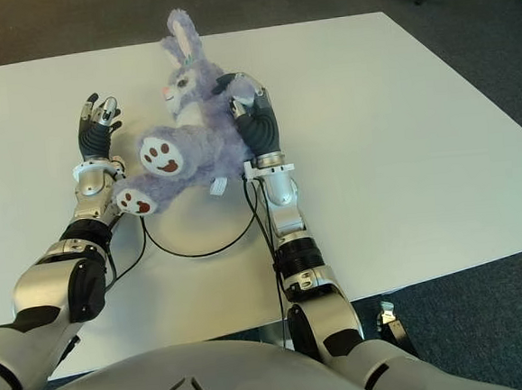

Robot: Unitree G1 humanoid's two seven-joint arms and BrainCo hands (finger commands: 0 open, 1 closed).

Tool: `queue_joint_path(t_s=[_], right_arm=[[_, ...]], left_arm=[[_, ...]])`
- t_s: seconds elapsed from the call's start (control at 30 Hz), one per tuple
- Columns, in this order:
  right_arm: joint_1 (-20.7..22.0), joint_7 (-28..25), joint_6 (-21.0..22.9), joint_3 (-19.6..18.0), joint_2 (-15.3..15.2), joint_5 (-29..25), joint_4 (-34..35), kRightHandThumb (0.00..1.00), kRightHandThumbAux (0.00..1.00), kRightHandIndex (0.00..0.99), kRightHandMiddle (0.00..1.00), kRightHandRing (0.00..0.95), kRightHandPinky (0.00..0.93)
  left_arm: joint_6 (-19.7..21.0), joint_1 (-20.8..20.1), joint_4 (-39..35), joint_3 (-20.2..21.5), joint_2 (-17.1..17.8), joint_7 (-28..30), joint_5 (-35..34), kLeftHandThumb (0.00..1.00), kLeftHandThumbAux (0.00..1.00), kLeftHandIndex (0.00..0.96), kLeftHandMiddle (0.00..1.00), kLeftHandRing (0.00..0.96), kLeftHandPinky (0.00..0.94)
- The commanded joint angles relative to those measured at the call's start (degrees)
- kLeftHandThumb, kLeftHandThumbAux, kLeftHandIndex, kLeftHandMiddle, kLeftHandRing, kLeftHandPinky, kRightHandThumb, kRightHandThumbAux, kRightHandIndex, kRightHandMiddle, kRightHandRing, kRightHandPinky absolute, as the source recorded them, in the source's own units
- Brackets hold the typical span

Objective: Put the doll into the plate.

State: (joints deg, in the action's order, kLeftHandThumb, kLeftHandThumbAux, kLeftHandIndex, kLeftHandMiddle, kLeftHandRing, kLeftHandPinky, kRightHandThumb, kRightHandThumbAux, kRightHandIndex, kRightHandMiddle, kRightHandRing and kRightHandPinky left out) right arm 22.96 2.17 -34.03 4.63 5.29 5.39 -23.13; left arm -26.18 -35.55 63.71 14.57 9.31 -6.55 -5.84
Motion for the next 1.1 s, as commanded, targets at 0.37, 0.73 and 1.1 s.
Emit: queue_joint_path(t_s=[0.37,0.73,1.1], right_arm=[[-3.31,0.95,-1.68,1.97,0.19,2.44,1.95,1.0,0.663,0.366,0.464,0.562,0.595],[-5.37,-0.42,-0.67,3.02,-0.02,1.36,3.7,1.0,0.667,0.347,0.45,0.541,0.571],[-8.18,-2.94,0.81,4.55,-0.43,-0.22,6.2,1.0,0.667,0.344,0.452,0.543,0.569]], left_arm=[[3.71,5.05,4.52,0.08,-2.07,0.57,-0.16,0.0,0.457,0.079,0.195,0.211,0.242],[3.34,5.26,4.5,0.09,-2.14,0.8,-0.14,0.0,0.451,0.066,0.19,0.197,0.151],[3.19,5.44,4.47,-0.39,-2.02,0.41,0.53,0.0,0.455,0.056,0.182,0.173,0.127]])
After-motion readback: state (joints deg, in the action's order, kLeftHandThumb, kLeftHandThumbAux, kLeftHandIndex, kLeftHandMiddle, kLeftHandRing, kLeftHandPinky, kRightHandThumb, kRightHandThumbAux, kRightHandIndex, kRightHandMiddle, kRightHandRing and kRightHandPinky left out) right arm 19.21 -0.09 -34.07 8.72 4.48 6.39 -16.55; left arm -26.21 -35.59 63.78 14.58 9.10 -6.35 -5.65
